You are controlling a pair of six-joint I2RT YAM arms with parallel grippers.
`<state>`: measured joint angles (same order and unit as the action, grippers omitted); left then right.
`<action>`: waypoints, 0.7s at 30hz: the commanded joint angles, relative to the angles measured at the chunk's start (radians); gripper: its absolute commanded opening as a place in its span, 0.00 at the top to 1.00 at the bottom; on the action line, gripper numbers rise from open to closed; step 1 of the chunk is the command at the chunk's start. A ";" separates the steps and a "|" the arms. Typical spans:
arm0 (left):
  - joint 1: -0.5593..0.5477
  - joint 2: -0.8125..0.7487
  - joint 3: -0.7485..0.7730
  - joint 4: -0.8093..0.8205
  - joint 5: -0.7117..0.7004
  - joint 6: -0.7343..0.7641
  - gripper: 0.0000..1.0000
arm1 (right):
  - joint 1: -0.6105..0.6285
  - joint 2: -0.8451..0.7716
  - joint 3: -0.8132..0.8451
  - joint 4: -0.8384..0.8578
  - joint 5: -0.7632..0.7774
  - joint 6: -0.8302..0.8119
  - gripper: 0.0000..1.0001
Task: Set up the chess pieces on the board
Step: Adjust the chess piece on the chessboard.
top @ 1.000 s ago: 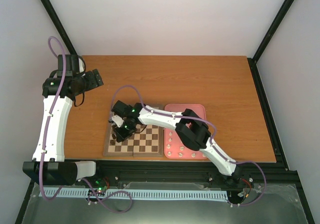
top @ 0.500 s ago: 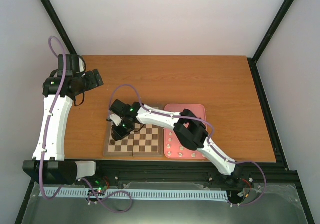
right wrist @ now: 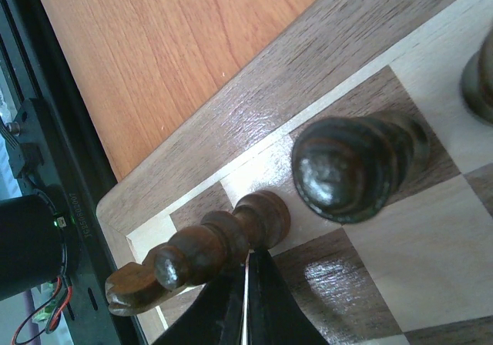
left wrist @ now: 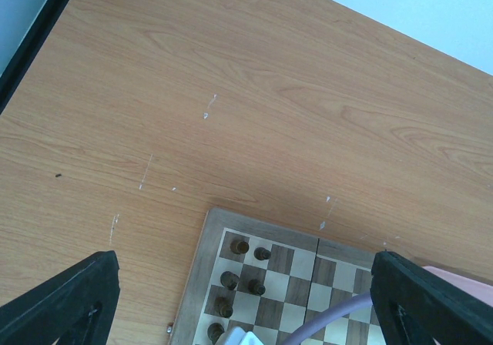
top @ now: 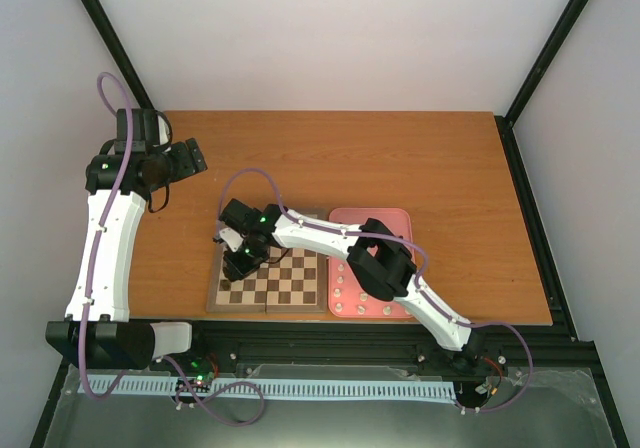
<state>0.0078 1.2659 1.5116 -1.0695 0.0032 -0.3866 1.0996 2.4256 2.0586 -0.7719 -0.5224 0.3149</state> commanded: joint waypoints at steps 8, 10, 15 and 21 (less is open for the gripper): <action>-0.005 0.004 0.007 0.020 -0.006 0.020 0.00 | -0.004 0.036 0.017 -0.010 0.013 -0.003 0.97; -0.006 0.005 0.010 0.020 -0.006 0.019 0.00 | -0.005 0.039 0.018 -0.009 0.014 -0.004 0.97; -0.006 0.007 0.010 0.020 -0.007 0.020 0.00 | -0.004 0.046 0.027 -0.010 0.014 -0.004 0.97; -0.006 0.007 0.010 0.019 -0.006 0.021 0.00 | -0.005 0.038 0.022 -0.026 0.021 -0.013 0.97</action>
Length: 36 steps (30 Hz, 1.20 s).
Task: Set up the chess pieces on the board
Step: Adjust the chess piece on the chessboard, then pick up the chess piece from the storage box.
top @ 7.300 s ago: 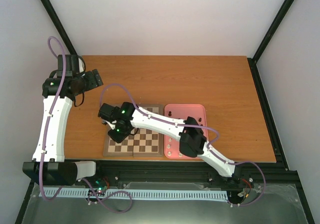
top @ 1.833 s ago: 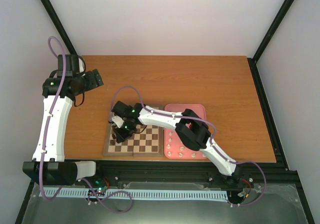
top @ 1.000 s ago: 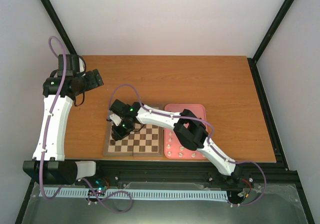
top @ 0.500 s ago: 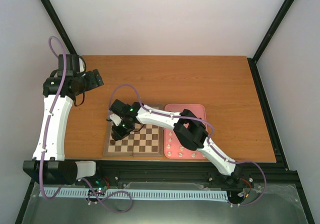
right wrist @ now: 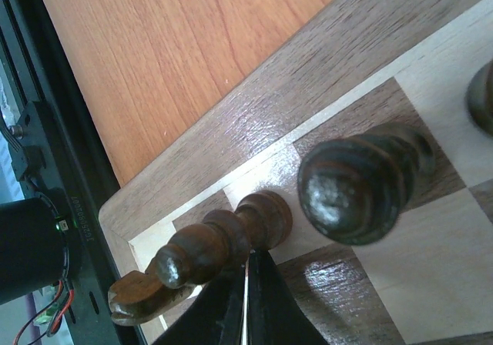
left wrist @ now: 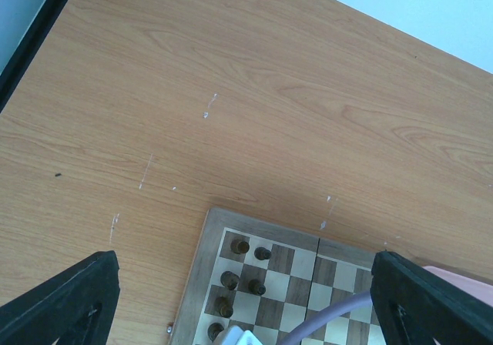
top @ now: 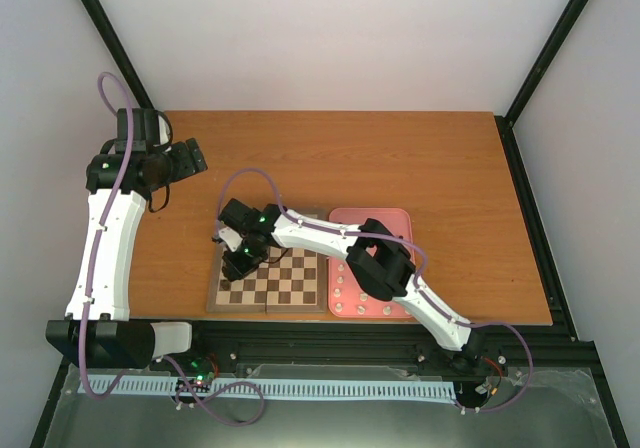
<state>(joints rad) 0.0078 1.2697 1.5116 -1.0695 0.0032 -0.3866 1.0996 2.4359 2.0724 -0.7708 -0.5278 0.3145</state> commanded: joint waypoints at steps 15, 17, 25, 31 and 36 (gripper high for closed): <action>-0.006 0.010 0.012 0.020 -0.021 0.022 0.00 | -0.020 -0.100 -0.100 -0.027 0.089 -0.027 0.97; -0.006 0.010 0.012 0.018 -0.026 0.024 0.00 | -0.028 -0.128 -0.128 -0.027 0.097 -0.028 0.97; -0.006 0.014 0.019 0.010 -0.052 0.031 0.00 | -0.081 -0.355 -0.275 -0.054 0.238 -0.025 0.80; -0.005 0.021 0.027 0.005 -0.073 0.037 0.00 | -0.207 -0.528 -0.368 -0.115 0.351 -0.052 0.56; -0.006 0.035 0.042 0.003 -0.080 0.038 0.00 | -0.318 -0.553 -0.413 -0.188 0.474 -0.056 0.39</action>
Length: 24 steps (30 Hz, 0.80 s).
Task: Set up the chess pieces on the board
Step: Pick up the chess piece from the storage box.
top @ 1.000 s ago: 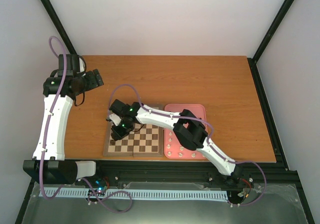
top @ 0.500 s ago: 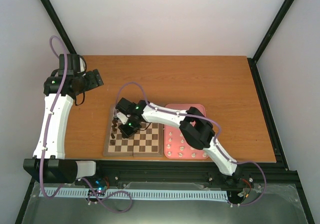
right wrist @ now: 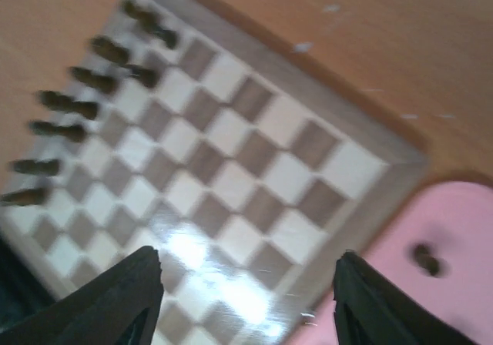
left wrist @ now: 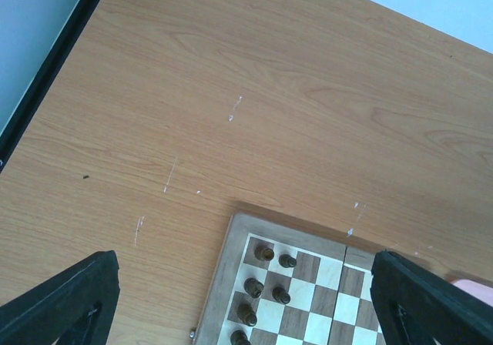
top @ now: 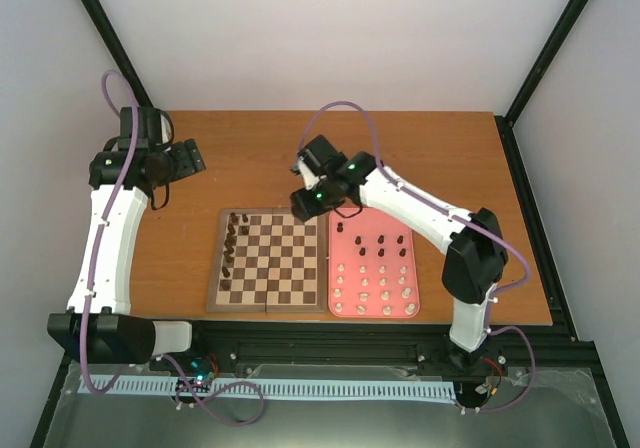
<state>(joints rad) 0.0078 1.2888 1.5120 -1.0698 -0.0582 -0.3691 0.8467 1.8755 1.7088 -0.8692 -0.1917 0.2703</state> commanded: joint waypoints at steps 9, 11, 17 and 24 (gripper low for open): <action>-0.006 0.033 0.045 0.003 -0.019 0.020 0.00 | -0.145 0.120 -0.080 -0.153 0.250 -0.036 0.29; -0.005 0.035 0.044 0.004 -0.020 0.021 0.00 | -0.153 0.134 -0.099 -0.134 0.232 -0.043 0.29; -0.006 0.045 0.042 0.006 -0.020 0.022 0.00 | -0.167 0.175 -0.124 -0.099 0.204 -0.056 0.38; -0.006 0.051 0.039 0.008 -0.020 0.023 0.00 | -0.191 0.216 -0.121 -0.069 0.183 -0.071 0.53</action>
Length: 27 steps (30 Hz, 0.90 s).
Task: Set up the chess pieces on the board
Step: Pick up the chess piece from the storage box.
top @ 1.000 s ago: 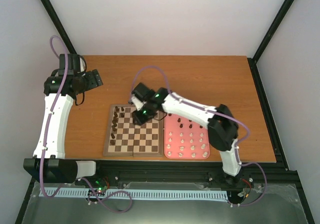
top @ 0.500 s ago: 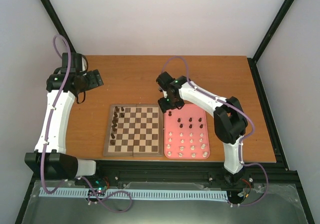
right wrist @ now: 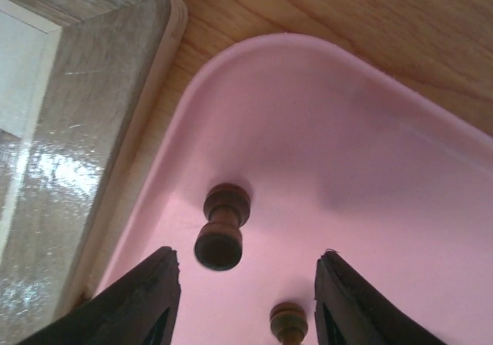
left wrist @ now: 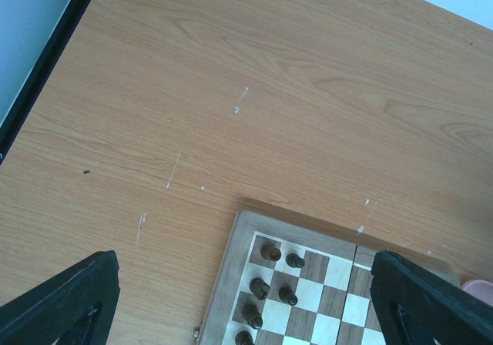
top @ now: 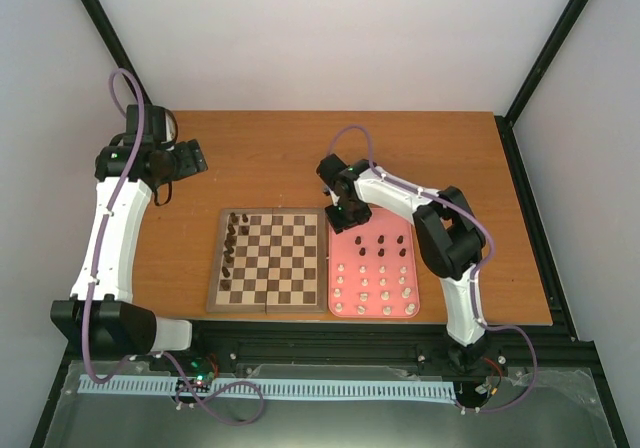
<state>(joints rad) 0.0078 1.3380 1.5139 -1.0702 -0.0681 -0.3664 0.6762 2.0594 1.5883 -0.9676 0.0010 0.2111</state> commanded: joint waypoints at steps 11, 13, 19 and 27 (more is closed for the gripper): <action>-0.006 0.013 0.044 0.008 -0.017 0.023 0.00 | -0.026 0.094 0.074 0.017 -0.050 -0.035 0.63; -0.006 0.015 0.043 0.009 -0.016 0.023 0.00 | -0.026 0.093 0.081 0.014 -0.053 -0.033 0.63; -0.006 0.016 0.039 0.011 -0.013 0.023 0.00 | -0.026 0.084 0.091 0.005 -0.054 -0.026 0.68; -0.006 0.018 0.037 0.011 -0.007 0.023 0.00 | -0.026 0.094 0.117 -0.020 -0.050 -0.023 0.97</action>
<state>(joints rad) 0.0078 1.3529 1.5139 -1.0702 -0.0753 -0.3649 0.6552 2.1429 1.6691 -0.9665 -0.0505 0.1894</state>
